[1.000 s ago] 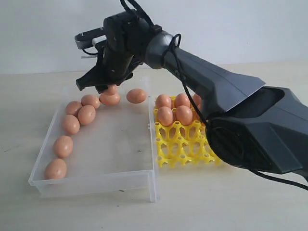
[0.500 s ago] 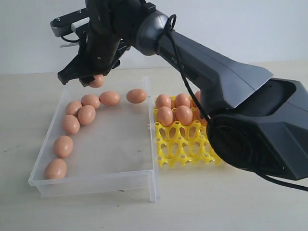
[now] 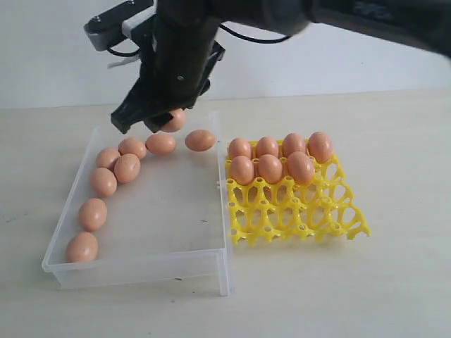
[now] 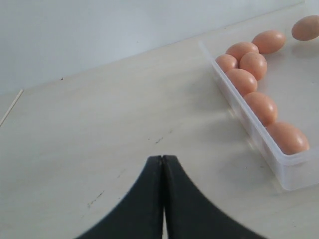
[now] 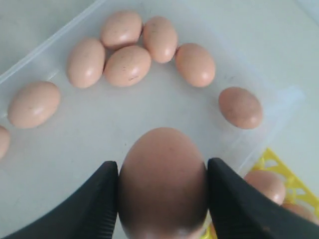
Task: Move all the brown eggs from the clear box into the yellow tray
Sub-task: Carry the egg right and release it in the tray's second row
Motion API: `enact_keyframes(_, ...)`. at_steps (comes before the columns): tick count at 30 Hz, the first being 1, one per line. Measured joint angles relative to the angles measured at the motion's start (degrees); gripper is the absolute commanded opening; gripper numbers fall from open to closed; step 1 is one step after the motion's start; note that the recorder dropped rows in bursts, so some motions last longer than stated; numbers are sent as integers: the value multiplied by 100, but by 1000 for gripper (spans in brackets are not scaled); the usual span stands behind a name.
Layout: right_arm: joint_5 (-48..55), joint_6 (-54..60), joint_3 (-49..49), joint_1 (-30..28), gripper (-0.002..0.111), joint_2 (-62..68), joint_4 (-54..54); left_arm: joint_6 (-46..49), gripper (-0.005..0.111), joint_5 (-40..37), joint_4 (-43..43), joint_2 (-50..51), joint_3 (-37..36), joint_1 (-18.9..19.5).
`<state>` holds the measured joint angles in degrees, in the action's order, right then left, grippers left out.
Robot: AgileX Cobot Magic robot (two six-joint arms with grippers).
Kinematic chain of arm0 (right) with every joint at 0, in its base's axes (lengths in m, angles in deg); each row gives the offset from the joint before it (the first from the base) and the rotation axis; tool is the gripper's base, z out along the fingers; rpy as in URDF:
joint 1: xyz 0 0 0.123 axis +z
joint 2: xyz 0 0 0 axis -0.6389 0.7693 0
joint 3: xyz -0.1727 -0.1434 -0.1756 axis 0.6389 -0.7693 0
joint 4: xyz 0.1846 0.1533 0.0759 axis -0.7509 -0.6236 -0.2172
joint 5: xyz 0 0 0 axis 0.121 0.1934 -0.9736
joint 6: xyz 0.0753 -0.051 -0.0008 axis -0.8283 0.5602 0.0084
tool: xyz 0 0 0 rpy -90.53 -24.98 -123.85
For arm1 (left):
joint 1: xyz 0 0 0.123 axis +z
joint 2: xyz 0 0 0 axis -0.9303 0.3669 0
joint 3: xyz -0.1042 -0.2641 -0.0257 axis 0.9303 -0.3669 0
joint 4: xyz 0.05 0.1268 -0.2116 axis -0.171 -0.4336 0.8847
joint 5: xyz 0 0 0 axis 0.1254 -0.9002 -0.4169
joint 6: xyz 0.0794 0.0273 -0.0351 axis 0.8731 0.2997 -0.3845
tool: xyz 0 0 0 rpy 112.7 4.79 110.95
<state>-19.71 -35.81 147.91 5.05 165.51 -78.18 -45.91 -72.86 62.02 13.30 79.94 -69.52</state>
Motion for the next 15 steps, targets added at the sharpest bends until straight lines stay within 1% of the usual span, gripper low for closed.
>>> enact_keyframes(5,-3788,-715,-3027,-184,0,-1216,415,0,0,0,0,0,0,0)
enact_keyframes(8,-5540,-1012,-4537,-429,0,-1722,607,0,0,0,0,0,0,0)
enact_keyframes(11,-6666,-858,-5552,-717,0,-2016,499,0,0,0,0,0,0,0)
enact_keyframes(15,-7740,-189,-6516,-1152,0,-2204,-50,0,0,0,0,0,0,0)
